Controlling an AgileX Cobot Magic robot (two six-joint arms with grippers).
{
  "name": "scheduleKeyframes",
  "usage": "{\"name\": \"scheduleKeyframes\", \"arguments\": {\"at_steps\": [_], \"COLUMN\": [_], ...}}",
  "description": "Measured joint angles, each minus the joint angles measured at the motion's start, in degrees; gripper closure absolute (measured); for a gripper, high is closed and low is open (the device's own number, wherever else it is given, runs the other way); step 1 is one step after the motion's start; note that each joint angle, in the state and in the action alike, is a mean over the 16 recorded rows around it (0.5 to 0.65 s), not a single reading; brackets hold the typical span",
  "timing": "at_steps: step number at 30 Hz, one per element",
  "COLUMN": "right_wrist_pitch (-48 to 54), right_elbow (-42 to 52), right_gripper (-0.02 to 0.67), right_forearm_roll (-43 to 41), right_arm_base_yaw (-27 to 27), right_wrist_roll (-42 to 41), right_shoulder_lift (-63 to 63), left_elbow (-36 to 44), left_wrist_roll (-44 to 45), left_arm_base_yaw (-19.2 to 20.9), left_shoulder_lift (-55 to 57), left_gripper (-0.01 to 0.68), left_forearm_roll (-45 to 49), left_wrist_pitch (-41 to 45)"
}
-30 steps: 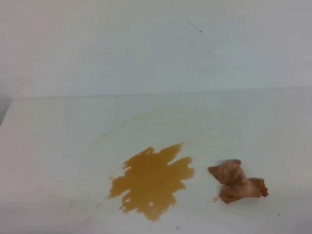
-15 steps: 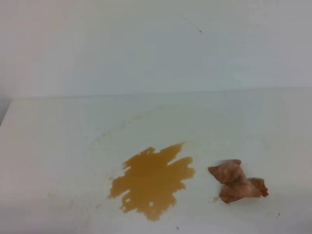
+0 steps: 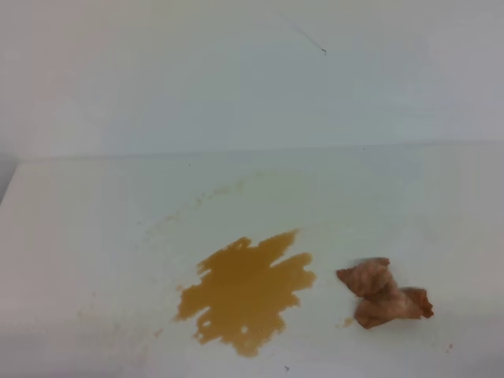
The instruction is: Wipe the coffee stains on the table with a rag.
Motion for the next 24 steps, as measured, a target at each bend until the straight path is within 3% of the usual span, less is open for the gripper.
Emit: {"name": "scheduleKeyframes", "arguments": {"at_steps": [7,24], "right_wrist_pitch": [-6.12,-22.76], "right_elbow": [0.0,-1.62], "right_gripper": [0.652,0.652], "right_forearm_roll": [3.45,21.71], "right_arm_base_yaw": [0.0,0.09], "right_wrist_roll": [0.0,3.68], "right_shoulder_lift": [0.0,0.12], "left_elbow": [0.0,0.0], "left_wrist_roll": [0.0,0.0], "left_arm_base_yaw": [0.0,0.0], "left_shoulder_lift": [0.0,0.0], "left_gripper": [0.672,0.672], "left_forearm_roll": [0.0,0.0], "left_wrist_pitch": [0.0,0.0]}}
